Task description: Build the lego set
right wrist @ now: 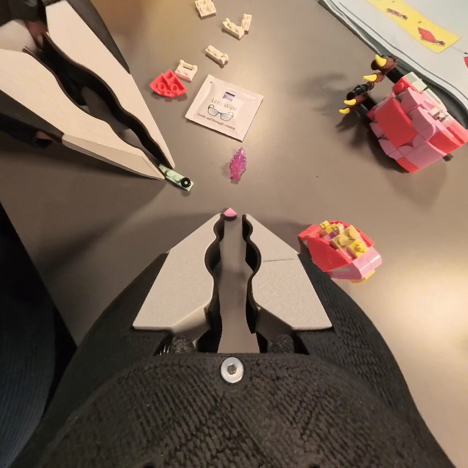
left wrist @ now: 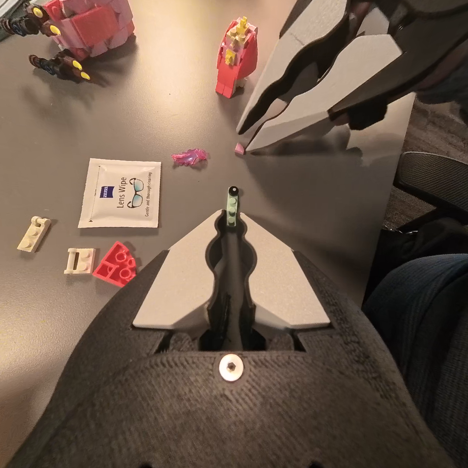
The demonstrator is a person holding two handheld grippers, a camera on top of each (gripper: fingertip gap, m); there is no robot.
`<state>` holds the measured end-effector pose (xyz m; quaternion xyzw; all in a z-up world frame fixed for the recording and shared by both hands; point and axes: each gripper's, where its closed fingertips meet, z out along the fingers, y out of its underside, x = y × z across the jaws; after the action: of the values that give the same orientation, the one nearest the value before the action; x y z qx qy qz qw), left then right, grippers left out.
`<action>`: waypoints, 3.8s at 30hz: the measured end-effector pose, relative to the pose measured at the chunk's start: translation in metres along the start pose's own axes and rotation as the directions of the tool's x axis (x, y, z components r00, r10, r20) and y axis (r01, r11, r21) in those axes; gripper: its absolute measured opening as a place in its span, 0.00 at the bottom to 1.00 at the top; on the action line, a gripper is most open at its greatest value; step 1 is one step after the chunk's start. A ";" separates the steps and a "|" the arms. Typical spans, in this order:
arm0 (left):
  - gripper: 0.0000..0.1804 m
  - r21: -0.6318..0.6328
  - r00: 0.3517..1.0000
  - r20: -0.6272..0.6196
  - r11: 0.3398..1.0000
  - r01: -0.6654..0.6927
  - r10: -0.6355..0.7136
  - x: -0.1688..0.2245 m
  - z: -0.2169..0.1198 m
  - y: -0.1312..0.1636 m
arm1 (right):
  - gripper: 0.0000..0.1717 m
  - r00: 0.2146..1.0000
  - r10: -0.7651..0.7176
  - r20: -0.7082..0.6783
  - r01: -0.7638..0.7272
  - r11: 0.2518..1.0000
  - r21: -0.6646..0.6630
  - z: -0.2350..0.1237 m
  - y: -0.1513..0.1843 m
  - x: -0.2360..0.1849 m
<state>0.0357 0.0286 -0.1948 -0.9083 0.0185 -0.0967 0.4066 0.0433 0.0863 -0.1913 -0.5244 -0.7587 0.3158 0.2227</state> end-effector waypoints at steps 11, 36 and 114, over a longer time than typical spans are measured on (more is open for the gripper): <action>0.04 0.001 1.000 0.000 1.000 0.000 0.000 0.000 0.000 0.000 | 0.05 0.999 -0.009 0.039 0.009 1.000 0.012 0.006 -0.002 -0.006; 0.04 -0.002 1.000 -0.012 1.000 0.000 0.000 0.001 0.000 0.000 | 0.09 0.962 -0.174 0.212 0.164 0.984 0.065 0.005 -0.006 -0.030; 0.13 0.028 0.994 -0.100 0.998 0.052 -0.049 0.018 -0.017 0.009 | 0.07 0.968 -0.186 0.170 0.178 0.982 0.059 0.012 -0.008 -0.015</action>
<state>0.0505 0.0081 -0.1880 -0.8962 0.0145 -0.1523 0.4165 0.0352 0.0677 -0.1935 -0.4179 -0.8131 0.3553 0.1946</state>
